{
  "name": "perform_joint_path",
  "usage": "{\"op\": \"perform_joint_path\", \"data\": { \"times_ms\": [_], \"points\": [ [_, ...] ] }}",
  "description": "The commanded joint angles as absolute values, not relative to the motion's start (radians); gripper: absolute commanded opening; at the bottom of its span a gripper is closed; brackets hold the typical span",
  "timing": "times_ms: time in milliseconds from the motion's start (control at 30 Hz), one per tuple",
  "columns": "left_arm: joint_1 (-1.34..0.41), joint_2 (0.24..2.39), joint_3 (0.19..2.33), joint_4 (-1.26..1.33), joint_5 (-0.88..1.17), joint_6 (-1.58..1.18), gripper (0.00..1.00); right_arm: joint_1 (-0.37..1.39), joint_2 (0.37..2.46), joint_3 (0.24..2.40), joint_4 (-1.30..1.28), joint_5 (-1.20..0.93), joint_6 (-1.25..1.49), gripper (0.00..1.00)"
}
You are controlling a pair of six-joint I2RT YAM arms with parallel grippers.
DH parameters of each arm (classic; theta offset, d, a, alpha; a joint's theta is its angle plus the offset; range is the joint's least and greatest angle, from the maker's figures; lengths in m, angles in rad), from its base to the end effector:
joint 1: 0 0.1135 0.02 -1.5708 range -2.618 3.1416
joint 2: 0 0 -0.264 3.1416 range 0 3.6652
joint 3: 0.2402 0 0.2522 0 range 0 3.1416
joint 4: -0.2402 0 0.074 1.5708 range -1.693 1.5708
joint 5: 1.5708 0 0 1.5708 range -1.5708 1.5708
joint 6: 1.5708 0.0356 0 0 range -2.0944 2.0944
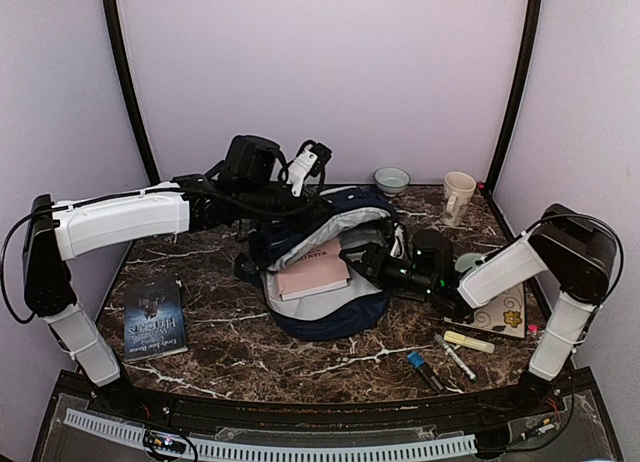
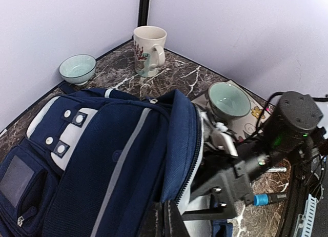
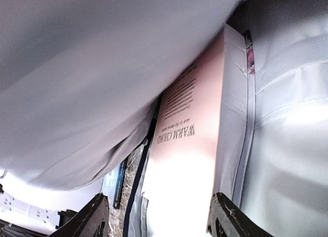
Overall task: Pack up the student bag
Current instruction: Place the book in the largest pocket of the bag.
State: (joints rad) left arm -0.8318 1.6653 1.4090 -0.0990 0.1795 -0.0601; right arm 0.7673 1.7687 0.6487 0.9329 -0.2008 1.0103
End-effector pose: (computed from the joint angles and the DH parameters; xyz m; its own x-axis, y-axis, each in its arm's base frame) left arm 0.2642 -0.2994 0.3343 -0.2843 0.2243 -0.9321 0.8244 0.5535 -0.1183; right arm 0.2395 0.2409 0.1577 -0.7668 0.4135 -0.4909 -0.3232 0.4120 0.8519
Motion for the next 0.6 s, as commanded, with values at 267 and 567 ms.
{"op": "perform_joint_path", "data": {
  "times_ms": [267, 567],
  "points": [
    [-0.726, 1.772, 1.432, -0.029, 0.223, -0.058, 0.0, 0.799, 1.458, 0.521, 0.735, 0.032, 0.772, 0.69],
    [-0.696, 1.867, 1.41, -0.009, 0.385, -0.073, 0.0, 0.798, 1.269, 0.443, 0.642, 0.144, 0.669, 0.69]
  ]
}}
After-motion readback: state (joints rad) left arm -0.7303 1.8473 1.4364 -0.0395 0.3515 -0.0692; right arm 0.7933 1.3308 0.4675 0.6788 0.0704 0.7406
